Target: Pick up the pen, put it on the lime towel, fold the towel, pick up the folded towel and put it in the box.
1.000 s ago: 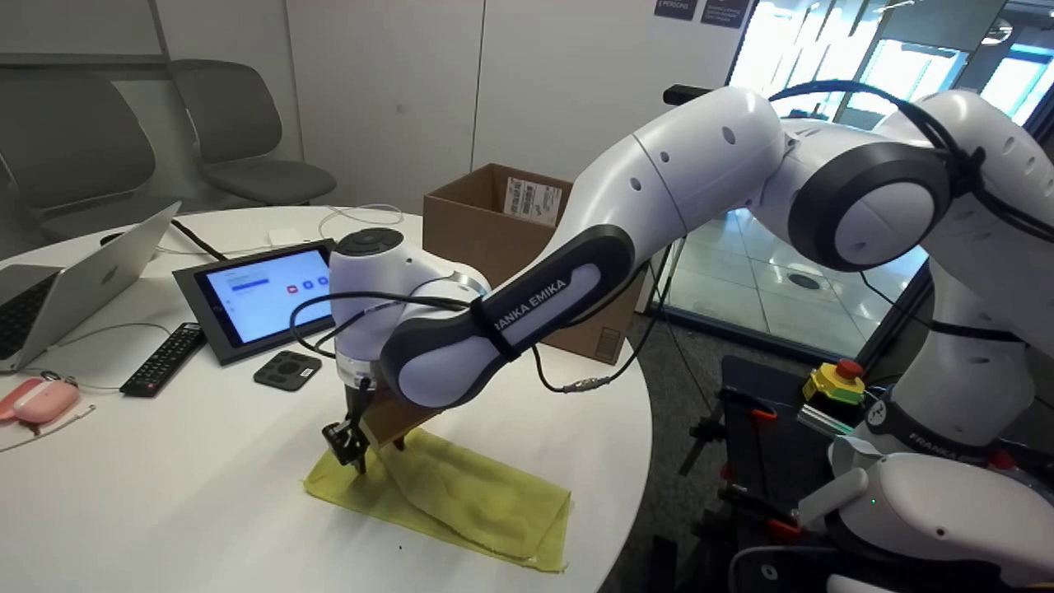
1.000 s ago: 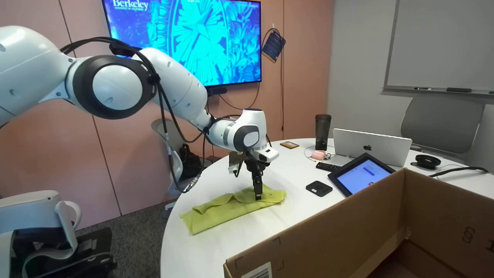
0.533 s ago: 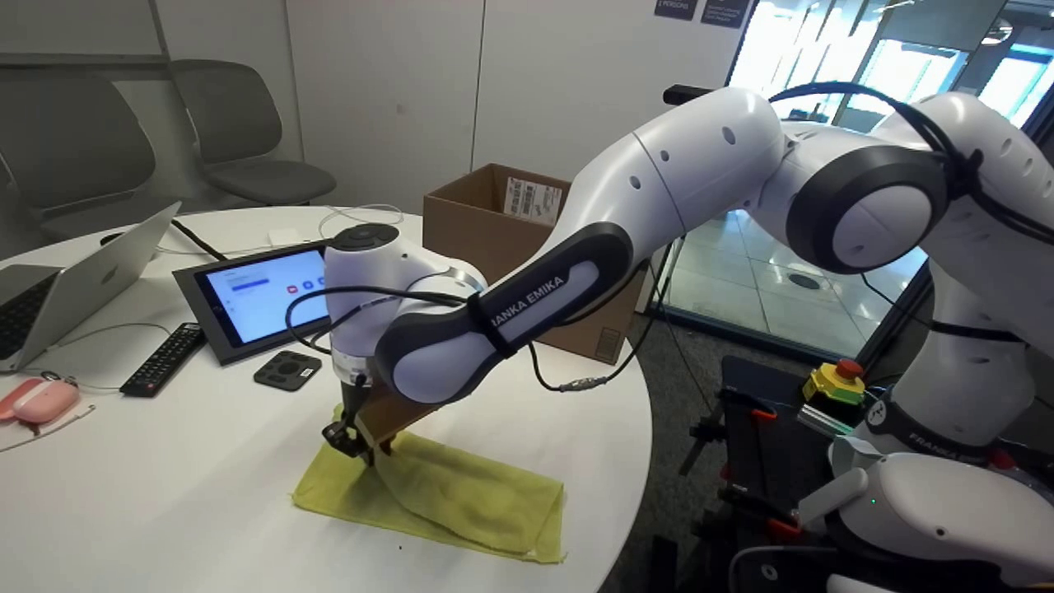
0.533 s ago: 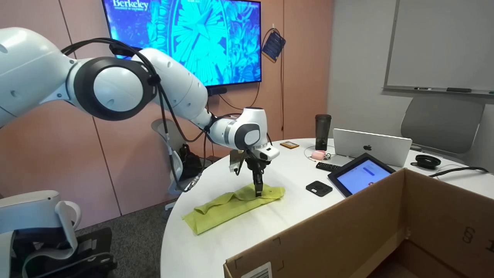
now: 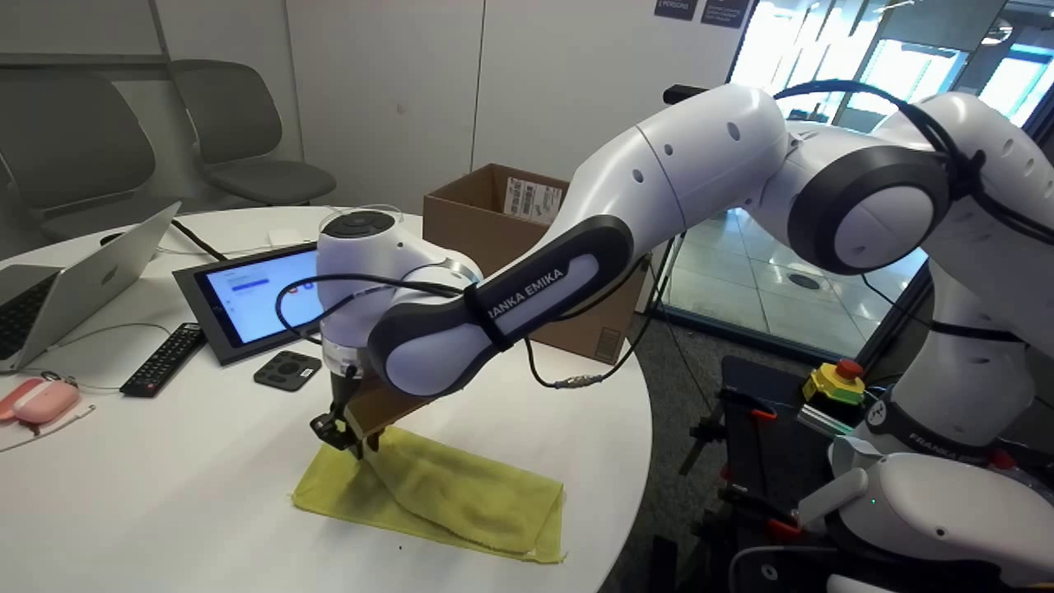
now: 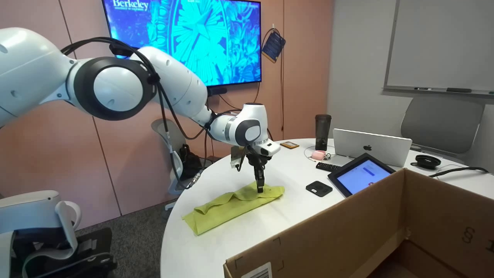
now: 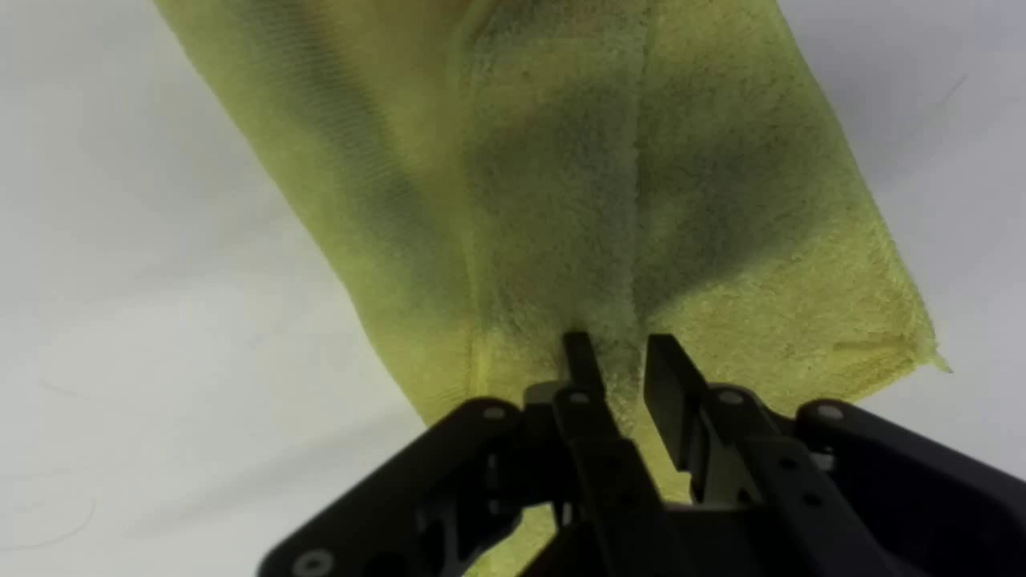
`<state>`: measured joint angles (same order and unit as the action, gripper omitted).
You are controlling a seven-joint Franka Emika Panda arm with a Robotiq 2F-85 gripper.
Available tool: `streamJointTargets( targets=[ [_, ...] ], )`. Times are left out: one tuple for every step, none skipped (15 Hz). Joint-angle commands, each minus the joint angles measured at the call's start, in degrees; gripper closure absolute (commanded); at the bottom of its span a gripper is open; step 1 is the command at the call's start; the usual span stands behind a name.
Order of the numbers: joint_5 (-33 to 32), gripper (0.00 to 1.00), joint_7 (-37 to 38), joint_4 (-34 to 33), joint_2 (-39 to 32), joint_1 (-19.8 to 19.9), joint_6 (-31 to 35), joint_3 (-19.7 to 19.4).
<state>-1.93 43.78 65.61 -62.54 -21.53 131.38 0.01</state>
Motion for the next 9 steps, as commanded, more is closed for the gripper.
streamJointTargets(
  targets=[
    [0.4,0.88,0.8,-1.7,-0.7,-0.7,-1.3,-0.7],
    [0.4,0.94,0.9,-1.7,-0.9,-0.8,-1.5,-0.8],
    [0.3,1.00,0.7,-1.7,-1.0,-0.7,-1.9,-0.8],
    [0.3,0.98,0.7,-1.7,-1.1,-0.7,-2.2,-0.9],
    [0.2,0.91,0.7,-1.6,-1.2,-0.8,-2.5,-1.0],
    [0.0,0.72,0.8,-1.6,-1.2,-0.9,-3.0,-1.2],
    [-0.1,0.71,0.9,-1.6,-1.2,-0.9,-3.3,-1.4],
    [-0.2,0.66,0.8,-1.5,-1.1,-0.9,-3.4,-1.5],
    [-0.2,0.58,0.6,-1.4,-0.8,-0.9,-3.6,-1.4]
  ],
)
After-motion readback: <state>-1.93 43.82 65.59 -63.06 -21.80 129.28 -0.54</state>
